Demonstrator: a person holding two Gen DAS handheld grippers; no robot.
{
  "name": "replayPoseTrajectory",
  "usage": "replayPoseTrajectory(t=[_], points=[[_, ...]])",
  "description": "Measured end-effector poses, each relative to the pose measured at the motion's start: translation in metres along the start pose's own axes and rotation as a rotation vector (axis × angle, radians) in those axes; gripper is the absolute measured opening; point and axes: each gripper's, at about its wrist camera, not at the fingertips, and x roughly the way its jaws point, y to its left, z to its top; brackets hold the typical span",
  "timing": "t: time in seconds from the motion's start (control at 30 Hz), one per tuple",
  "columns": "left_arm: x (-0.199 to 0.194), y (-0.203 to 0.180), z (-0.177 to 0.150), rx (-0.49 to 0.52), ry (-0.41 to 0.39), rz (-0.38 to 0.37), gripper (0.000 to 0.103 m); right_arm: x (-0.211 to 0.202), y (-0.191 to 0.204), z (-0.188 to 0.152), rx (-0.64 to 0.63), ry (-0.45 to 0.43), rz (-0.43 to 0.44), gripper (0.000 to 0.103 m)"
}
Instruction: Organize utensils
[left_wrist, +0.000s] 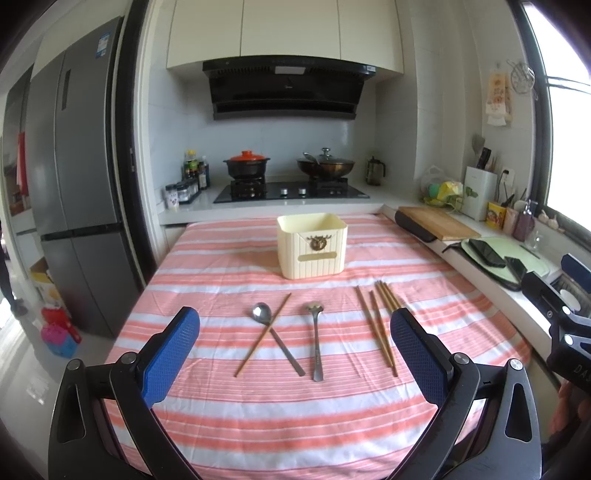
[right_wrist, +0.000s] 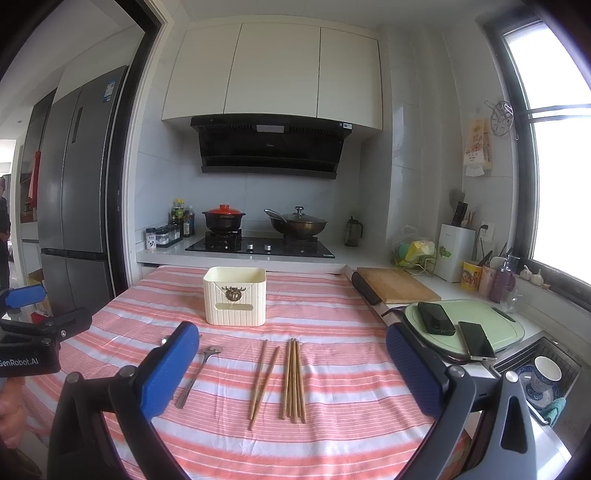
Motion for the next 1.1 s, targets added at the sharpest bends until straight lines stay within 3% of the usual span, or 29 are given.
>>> replayPoseTrajectory(t=[0.37, 0.8, 0.93, 1.1], points=[[0.017, 0.002, -0.005, 0.002, 0.044, 0.001, 0.103, 0.01, -0.001, -0.005, 0.006, 0.027, 0.0, 0.103], [0.069, 0.027, -0.021, -0.012, 0.171, -0.013, 0.103, 0.038, -0.002, -0.011, 0.018, 0.09, 0.011, 0.103], [0.101, 0.056, -0.029, -0.052, 0.261, 0.024, 0.103, 0.048, -0.004, -0.016, 0.006, 0.116, -0.011, 0.103], [0.147, 0.08, -0.032, -0.082, 0.372, -0.006, 0.103, 0.068, -0.009, -0.026, 0.021, 0.183, -0.008, 0.103]])
